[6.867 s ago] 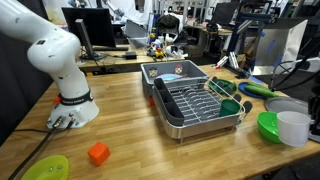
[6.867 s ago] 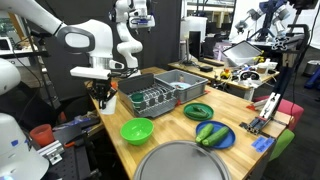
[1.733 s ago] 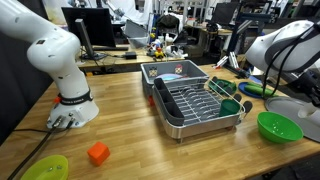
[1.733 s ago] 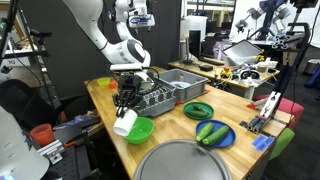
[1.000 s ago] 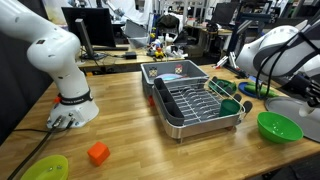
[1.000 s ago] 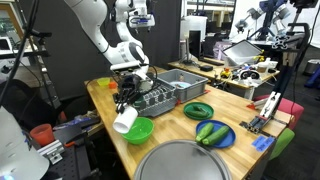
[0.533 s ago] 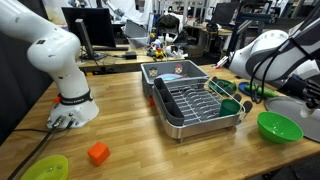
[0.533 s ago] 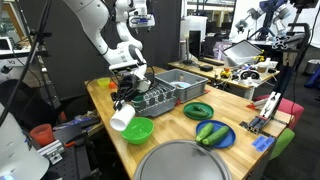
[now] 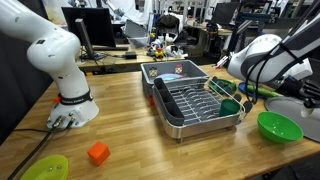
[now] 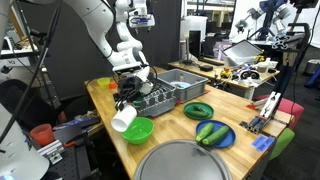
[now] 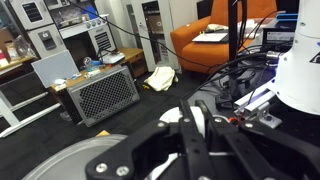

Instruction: Pour the contents in the white mug into the light green bowl

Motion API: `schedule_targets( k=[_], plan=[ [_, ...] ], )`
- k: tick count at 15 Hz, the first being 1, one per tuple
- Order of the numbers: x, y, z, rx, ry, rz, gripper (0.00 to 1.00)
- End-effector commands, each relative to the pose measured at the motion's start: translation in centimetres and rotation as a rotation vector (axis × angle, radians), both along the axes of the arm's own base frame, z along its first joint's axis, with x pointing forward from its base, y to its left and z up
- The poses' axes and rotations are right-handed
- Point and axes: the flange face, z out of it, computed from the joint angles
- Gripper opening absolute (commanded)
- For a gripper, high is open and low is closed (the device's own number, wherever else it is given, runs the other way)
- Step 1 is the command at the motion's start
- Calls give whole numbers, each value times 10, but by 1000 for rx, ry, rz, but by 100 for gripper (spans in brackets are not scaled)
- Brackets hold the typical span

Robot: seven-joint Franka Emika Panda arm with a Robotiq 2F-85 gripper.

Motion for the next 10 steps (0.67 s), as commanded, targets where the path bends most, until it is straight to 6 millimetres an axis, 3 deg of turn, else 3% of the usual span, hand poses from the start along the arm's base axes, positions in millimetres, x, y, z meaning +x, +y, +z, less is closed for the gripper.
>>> schedule_targets(
  k=[1, 2, 10],
  plan=[
    [10, -10, -2, -3, 28, -13, 2],
    [4, -3, -2, 1, 4, -9, 9],
    [8, -7, -4, 3, 7, -20, 9]
  ],
)
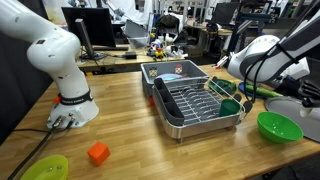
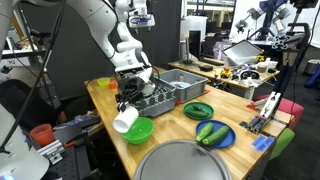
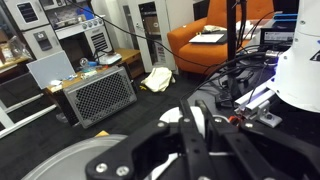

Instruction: Pour the contents in the white mug into the light green bowl

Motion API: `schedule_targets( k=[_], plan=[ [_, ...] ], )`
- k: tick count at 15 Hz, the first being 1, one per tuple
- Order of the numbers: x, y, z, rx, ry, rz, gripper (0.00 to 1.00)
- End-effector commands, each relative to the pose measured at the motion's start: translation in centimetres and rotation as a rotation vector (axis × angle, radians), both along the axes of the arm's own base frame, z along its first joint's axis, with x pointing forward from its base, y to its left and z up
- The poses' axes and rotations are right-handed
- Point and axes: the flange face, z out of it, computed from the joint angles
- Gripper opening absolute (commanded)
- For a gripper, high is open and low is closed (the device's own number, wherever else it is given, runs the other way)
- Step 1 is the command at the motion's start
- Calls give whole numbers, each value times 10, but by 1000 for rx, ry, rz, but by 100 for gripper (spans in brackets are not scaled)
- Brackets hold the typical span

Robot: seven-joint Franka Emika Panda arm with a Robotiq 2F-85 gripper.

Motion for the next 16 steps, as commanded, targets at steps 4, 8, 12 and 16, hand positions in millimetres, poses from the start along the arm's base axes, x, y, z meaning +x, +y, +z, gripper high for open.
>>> schedule_targets(
  k=[4, 8, 12, 16],
  plan=[
    [0, 5, 2, -1, 3, -1, 2],
    [-2, 17, -2, -30, 71, 11, 2],
    [-2, 21, -8, -104, 162, 15, 2],
    [7, 22, -29, -151, 222, 34, 2]
  ],
)
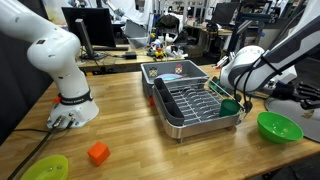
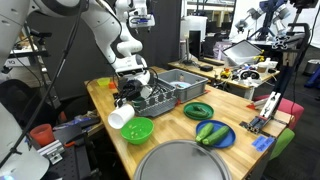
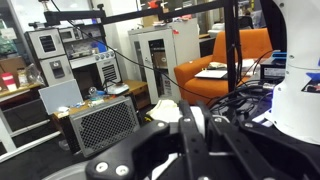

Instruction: Pour the contents in the white mug into the light green bowl

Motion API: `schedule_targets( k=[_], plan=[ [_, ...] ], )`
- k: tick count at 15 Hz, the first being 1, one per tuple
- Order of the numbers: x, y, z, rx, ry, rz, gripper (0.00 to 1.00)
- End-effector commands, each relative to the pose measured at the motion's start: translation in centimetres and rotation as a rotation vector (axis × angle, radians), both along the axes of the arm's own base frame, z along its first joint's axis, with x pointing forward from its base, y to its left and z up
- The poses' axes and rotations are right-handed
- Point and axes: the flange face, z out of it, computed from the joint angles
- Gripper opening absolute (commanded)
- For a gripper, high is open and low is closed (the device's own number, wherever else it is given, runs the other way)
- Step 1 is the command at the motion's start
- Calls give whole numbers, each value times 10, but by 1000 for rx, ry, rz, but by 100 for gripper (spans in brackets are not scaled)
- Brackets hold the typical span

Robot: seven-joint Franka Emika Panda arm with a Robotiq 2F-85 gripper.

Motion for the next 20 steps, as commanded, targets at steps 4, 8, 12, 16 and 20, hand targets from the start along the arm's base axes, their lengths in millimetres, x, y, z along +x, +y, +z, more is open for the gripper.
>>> schedule_targets(
  k=[4, 8, 12, 16, 20],
  plan=[
    [21, -1, -23, -74, 83, 28, 2],
    [28, 1, -26, -85, 90, 44, 2],
    [28, 2, -27, -92, 133, 42, 2],
    [26, 5, -32, -90, 178, 28, 2],
    [26, 4, -31, -111, 190, 19, 2]
  ],
)
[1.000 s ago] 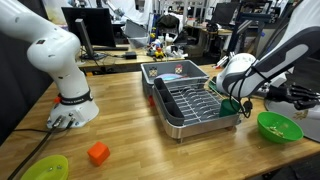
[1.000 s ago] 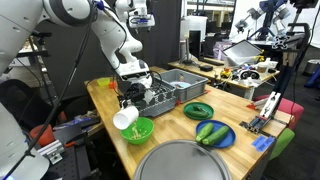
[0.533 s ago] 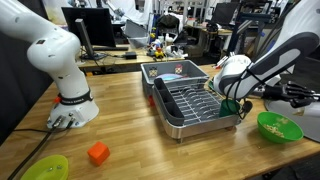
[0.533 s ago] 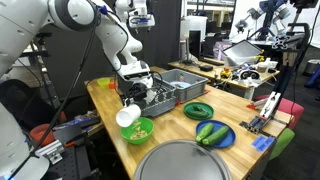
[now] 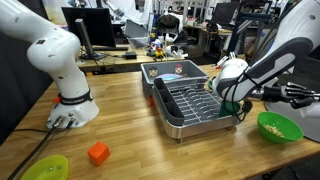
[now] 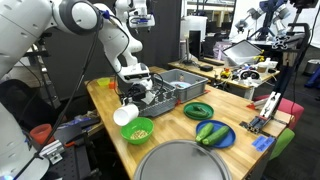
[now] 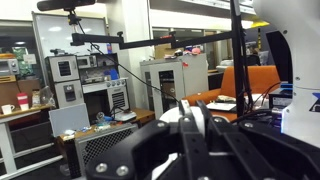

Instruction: Pour the contents in the white mug into the light green bowl

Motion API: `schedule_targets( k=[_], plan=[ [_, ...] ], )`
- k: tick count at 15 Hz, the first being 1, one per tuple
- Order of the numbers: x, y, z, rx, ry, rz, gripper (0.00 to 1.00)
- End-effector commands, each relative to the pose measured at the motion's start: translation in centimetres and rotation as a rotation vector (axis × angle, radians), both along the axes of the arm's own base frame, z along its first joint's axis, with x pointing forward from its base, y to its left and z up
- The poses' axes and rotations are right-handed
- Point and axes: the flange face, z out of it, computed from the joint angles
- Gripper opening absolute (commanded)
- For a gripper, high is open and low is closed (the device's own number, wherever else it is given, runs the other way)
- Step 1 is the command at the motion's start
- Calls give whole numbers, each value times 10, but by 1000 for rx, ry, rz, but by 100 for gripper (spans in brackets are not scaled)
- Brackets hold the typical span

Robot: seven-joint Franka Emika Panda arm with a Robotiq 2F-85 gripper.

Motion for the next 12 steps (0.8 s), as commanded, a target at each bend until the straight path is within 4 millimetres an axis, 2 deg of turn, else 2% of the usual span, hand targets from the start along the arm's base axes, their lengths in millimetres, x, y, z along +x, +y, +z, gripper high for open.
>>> schedule_targets(
  k=[1, 12],
  plan=[
    [5, -2, 2, -18, 30, -9, 2],
    [6, -2, 4, -18, 32, -13, 2]
  ],
)
